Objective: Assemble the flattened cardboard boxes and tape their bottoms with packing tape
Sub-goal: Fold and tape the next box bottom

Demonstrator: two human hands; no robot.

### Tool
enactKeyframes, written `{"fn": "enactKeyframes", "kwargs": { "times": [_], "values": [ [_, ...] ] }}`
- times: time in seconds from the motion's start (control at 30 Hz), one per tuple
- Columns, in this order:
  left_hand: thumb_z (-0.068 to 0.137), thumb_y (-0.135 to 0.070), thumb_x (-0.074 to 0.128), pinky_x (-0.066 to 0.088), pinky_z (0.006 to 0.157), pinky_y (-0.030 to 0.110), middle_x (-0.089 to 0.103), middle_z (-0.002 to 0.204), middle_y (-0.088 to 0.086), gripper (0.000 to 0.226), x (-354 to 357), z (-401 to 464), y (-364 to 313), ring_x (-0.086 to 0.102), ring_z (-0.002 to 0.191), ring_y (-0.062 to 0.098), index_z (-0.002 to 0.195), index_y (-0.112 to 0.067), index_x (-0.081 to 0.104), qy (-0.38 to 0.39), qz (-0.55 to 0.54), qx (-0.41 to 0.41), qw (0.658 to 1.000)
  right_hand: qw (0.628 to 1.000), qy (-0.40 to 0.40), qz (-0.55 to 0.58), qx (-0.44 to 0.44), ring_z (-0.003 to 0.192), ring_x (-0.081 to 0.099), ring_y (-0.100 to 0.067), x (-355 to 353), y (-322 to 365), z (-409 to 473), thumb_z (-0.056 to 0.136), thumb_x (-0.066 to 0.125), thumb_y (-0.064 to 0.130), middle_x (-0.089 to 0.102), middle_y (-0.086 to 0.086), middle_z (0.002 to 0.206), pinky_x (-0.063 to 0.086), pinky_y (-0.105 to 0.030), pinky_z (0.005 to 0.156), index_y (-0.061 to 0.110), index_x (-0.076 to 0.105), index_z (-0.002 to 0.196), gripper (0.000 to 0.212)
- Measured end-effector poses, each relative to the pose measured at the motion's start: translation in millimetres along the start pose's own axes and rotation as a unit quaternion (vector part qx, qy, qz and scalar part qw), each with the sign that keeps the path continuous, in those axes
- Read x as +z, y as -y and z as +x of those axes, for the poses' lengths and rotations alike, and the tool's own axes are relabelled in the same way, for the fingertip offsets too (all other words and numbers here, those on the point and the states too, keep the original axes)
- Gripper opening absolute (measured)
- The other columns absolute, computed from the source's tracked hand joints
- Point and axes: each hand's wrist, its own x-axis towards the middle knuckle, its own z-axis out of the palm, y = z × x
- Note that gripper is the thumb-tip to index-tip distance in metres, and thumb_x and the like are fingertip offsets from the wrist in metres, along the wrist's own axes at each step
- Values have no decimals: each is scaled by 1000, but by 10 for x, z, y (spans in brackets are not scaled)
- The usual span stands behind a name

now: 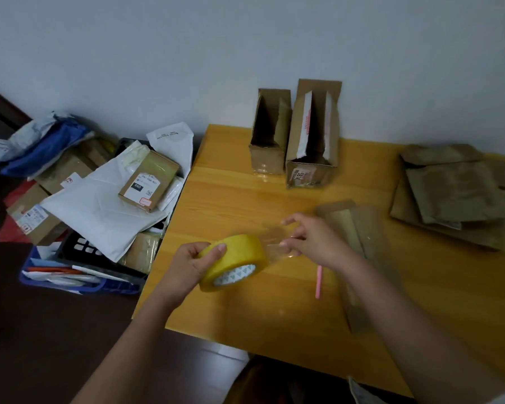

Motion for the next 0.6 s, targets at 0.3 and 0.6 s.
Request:
{"fn": "enactKeyframes", "kwargs": {
  "times": [0.3, 0.6],
  "values": [
    [77, -46, 78, 21, 48, 27, 26, 55, 7, 55, 1134, -313, 51, 28, 50, 16, 55, -8, 45, 6, 185, 12, 983, 991, -132, -7, 37, 57, 58, -2, -870, -861, -964, 79, 78, 9, 67, 4, 69, 41, -15, 52, 16, 69, 73, 14],
    [78, -64, 64, 27, 47, 30, 41, 49, -2, 43, 1915, -546, 53, 40, 46, 15, 81, -22, 55, -37, 388, 7, 921, 983, -173, -48, 28, 93, 60, -21, -994, -1551, -1317, 78, 80, 20, 54, 3, 104, 55, -42, 81, 33, 68, 69, 20]
  ]
}}
